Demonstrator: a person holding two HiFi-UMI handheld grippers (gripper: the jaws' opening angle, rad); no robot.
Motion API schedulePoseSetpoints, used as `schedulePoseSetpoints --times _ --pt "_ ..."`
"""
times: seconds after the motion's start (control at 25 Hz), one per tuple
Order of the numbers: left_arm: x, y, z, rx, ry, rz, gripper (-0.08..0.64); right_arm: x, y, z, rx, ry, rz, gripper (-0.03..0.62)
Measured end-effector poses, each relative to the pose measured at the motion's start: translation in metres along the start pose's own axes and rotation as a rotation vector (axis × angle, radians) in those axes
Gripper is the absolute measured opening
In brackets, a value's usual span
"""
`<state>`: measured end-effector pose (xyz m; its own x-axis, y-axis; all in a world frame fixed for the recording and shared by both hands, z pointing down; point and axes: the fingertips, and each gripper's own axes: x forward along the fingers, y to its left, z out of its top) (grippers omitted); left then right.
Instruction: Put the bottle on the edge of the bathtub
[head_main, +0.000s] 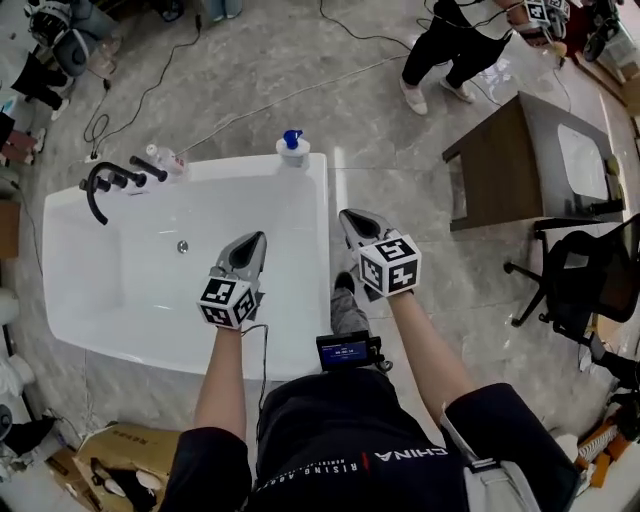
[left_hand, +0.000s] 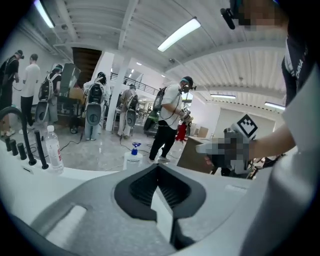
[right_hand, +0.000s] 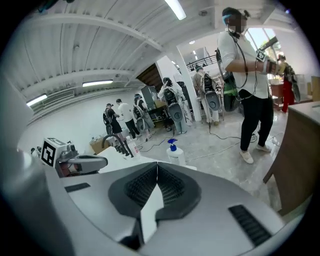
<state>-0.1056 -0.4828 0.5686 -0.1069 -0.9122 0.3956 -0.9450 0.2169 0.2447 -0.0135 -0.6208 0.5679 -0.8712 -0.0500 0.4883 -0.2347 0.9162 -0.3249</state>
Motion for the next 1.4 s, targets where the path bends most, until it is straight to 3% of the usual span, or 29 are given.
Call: schedulePoseSetpoints --times 0.2,0.32,0.52,0.8,0.92,1.08,1.4 --pt "-0.088 -0.061 -0.002 0.038 -0.072 -0.17 0.009 -0.068 0.079 -0.023 -0.064 -0.049 -0.062 0.015" --pt "-0.156 -0.083 -0.016 0.077 -0.071 -0.275 0.009 -0.104 0.134 -0.047 -0.081 -0.08 -0.099 0.015" --pt "-0.238 -0.113 -0.048 0.068 -0.067 -0.349 0.009 -0.172 0.202 -0.09 -0.056 -0.119 -0.118 0.015" --pt "-0.309 -0.159 -0.103 0.061 -0.065 -0.345 0.009 -0.26 0.239 -0.149 -0.031 -0.172 -0.176 0.015" --pt "-0.332 -0.181 -0.126 0.095 -0.056 -0.332 0.009 -0.292 0.25 -0.182 -0.01 -0.195 -0.188 0.015" --pt "-0.378 -0.199 -0.153 0.122 -0.081 -0.255 0.009 -0.33 0.29 -0.224 -0.033 -0.21 -0.164 0.014" --pt "-0.479 -0.267 -0.198 0.16 -0.05 -0.247 0.009 -0.398 0.359 -0.283 -0.007 -0.229 -0.12 0.014"
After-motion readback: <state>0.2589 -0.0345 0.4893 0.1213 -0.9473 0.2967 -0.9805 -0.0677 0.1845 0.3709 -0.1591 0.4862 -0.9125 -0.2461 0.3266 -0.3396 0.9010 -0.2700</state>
